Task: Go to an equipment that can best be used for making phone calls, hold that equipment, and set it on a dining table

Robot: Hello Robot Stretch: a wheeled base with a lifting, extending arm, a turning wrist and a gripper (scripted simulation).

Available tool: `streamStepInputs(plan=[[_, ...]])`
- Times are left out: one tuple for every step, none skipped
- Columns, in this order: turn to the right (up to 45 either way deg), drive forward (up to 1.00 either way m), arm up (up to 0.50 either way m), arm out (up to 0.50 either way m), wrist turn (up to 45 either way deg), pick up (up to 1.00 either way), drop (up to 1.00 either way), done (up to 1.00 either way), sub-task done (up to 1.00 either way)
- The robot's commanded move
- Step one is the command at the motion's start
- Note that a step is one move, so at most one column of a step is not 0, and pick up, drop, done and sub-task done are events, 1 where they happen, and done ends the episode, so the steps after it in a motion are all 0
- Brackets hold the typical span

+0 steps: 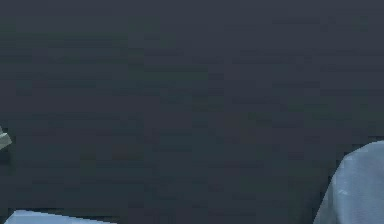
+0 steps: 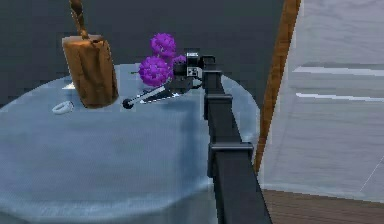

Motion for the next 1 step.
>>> streamStepInputs(plan=[[0.0, 0.0, 0.0, 0.0, 0.0, 0.0, 1.0, 0.0, 0.0]])
